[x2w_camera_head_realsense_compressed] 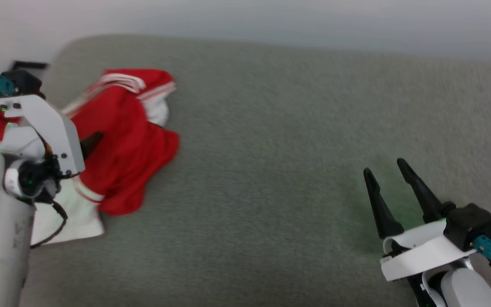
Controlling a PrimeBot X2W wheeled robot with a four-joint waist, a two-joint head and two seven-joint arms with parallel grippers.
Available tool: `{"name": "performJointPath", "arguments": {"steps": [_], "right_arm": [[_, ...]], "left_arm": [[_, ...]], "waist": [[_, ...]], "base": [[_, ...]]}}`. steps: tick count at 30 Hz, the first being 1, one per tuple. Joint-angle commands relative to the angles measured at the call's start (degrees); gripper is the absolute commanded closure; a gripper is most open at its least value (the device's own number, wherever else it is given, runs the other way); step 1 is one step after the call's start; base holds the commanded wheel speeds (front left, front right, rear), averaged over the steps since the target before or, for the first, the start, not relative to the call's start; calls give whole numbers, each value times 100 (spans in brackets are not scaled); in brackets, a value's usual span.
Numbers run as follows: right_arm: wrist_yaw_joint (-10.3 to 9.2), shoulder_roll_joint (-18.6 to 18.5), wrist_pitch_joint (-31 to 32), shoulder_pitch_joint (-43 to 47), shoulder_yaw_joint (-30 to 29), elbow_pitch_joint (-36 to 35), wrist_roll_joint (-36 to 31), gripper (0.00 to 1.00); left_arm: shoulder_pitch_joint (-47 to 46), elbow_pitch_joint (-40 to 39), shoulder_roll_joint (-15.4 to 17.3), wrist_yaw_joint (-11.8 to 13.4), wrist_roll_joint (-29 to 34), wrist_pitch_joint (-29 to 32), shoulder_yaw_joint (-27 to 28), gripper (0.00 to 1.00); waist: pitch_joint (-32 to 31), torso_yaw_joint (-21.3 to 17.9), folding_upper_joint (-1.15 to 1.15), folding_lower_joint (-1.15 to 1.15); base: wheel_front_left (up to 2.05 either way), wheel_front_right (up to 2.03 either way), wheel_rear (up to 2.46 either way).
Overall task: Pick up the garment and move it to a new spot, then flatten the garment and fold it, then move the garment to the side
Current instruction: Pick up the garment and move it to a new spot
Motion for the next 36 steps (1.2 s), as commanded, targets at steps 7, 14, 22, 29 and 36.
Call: {"name": "performJointPath", "arguments": {"steps": [7, 14, 22, 29, 36], "right_arm": [[2, 12, -6, -325, 17, -182, -16, 0], [2, 46, -6, -395, 0, -243, -12, 0], [2, 67, -6, -254, -33, -185, 14, 0], [2, 56, -6, 18, -55, -34, 101, 0], [2, 105, -6, 385, -80, 110, 176, 0]], "left_arm": [[-270, 462, 239, 499, -2, 1014, -63, 0], [-136, 852, 72, 577, -68, 1119, -150, 0], [-159, 1106, 145, 547, 40, 1052, -242, 100], [-451, 817, 504, 451, 242, 564, -231, 100], [-731, 307, 646, 262, 523, 82, -396, 100]], "waist": [[1220, -954, 0, 0], [1287, -1025, 0, 0], [973, -892, 0, 0], [333, -661, 0, 0], [-464, -415, 0, 0]], "base": [[0, 0, 0], [0, 0, 0], [0, 0, 0], [0, 0, 0], [0, 0, 0]]}}
